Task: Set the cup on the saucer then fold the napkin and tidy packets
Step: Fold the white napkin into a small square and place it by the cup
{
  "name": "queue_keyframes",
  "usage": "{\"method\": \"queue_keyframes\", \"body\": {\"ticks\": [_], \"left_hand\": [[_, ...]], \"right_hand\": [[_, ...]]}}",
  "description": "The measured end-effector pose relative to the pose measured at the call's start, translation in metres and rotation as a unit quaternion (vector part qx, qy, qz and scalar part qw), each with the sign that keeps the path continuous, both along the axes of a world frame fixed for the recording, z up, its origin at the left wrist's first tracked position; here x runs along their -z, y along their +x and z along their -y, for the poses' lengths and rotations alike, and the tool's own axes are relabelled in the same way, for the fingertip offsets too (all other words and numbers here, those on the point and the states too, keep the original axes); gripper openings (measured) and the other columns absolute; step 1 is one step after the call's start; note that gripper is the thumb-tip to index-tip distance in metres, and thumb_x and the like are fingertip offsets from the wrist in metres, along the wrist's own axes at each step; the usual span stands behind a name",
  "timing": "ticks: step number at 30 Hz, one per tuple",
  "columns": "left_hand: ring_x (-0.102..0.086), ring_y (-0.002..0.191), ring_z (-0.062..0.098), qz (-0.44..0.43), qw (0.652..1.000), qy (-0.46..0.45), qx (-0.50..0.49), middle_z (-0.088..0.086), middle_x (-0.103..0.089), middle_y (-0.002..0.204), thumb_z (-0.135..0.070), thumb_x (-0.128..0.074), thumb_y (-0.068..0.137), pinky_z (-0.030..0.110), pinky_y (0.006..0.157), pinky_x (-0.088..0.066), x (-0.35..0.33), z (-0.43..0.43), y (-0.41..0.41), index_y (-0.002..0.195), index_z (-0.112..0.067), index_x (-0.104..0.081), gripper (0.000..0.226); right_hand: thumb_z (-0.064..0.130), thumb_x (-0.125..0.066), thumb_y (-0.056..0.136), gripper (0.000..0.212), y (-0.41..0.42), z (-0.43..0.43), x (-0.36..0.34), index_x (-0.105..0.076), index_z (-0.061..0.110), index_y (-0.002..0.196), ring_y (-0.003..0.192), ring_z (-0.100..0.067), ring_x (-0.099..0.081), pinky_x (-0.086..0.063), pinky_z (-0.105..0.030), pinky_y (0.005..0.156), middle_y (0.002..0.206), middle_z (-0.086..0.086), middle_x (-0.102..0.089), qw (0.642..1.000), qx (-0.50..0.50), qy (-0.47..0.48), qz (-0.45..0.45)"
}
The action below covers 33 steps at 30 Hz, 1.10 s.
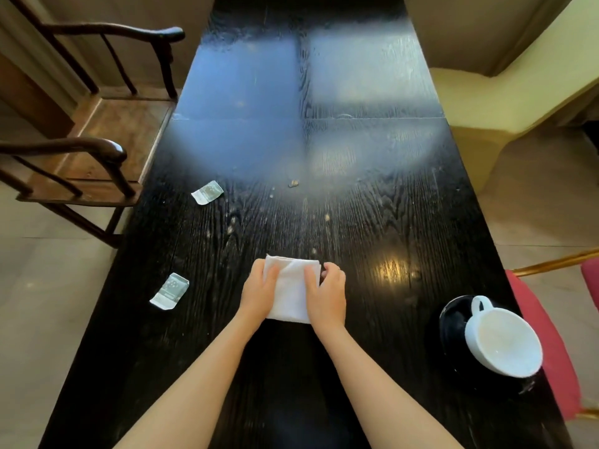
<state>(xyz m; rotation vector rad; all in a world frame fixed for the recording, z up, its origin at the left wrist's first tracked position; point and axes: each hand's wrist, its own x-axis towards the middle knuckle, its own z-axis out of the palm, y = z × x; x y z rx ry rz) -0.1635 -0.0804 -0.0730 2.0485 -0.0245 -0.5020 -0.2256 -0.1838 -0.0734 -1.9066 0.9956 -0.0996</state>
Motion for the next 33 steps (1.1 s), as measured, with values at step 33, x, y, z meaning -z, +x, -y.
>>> {"method": "queue_keyframes", "body": {"ticks": [33], "left_hand": [[-0.061,0.078,0.016,-0.165,0.974,-0.038,-0.152,0.007,-0.065,0.090,-0.043,-0.040,0.095,0.027,0.061,-0.050,-0.036,-0.014,-0.110,0.097,-0.005,-0.061,0.043]], "right_hand": [[0.048,-0.030,0.095,0.049,-0.079,0.001,-0.036,-0.049,0.015,0.065,0.069,-0.020,-0.052,-0.040,-0.034,0.064,0.073,-0.004,-0.055,0.988,-0.147,0.032,-0.043]]}}
